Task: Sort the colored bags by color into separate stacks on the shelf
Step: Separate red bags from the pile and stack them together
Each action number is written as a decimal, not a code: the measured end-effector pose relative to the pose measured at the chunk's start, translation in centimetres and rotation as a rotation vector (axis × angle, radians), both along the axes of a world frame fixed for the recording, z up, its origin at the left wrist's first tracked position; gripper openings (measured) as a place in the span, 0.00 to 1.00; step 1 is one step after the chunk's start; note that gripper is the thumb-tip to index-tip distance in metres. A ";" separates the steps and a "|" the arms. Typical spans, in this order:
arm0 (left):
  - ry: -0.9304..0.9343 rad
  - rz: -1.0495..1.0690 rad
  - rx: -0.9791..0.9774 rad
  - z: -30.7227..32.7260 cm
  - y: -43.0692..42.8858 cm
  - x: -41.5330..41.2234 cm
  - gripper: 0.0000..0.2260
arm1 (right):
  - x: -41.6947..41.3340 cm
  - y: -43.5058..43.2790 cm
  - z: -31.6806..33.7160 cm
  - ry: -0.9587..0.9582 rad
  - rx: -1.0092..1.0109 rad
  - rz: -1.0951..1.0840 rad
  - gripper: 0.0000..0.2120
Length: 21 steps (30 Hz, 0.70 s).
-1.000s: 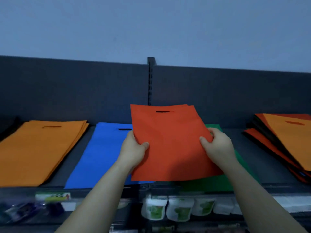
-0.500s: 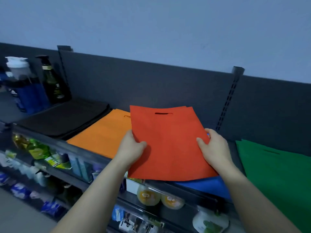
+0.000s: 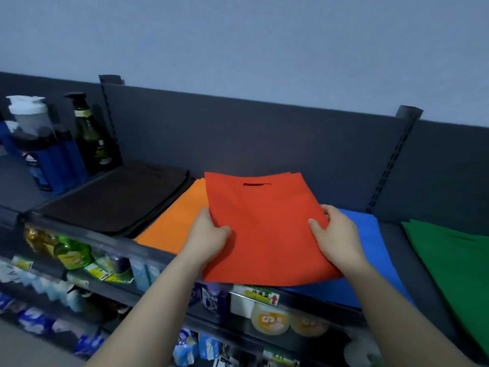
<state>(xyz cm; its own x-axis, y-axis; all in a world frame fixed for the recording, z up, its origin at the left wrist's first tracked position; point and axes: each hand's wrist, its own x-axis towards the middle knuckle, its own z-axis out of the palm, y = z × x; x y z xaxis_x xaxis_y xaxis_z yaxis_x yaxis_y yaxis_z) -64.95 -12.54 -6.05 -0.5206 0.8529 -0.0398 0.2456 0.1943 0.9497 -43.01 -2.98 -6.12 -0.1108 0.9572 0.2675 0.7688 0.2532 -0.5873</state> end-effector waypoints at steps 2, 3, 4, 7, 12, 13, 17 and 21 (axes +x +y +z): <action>-0.012 -0.077 0.017 0.1 0.7 0.1 0.14 | 0.7 -0.8 0.0 0.002 0.002 -0.067 0.17; -0.016 -0.116 0.026 0.2 1.1 0.3 0.14 | 1.2 -1.3 0.0 -0.003 0.003 -0.107 0.18; -0.014 -0.153 0.031 0.3 1.5 0.8 0.14 | 1.9 -1.8 0.1 -0.008 0.005 -0.152 0.18; 0.003 -0.265 0.039 0.1 2.7 2.8 0.14 | 4.5 -3.4 0.2 -0.026 0.012 -0.281 0.19; 0.022 -0.437 0.039 -0.3 3.8 8.1 0.15 | 10.3 -6.3 0.2 -0.063 0.006 -0.443 0.20; 0.029 -0.469 0.035 -0.3 4.1 9.4 0.15 | 11.6 -6.8 0.3 -0.067 0.004 -0.471 0.20; 0.042 -0.538 0.025 -0.2 4.7 15.1 0.16 | 16.9 -8.5 0.7 -0.074 -0.010 -0.560 0.21; 0.025 -0.577 0.040 -0.2 5.6 22.0 0.15 | 23.3 -8.9 1.1 -0.083 -0.004 -0.633 0.21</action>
<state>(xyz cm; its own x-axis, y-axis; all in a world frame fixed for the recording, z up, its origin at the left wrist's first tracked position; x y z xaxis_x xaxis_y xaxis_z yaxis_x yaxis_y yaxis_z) -42.95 -6.94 -6.20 0.0288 0.9996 0.0049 0.3233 -0.0140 0.9462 -19.67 -11.92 -5.06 0.4560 0.8453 0.2783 0.8119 -0.2671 -0.5192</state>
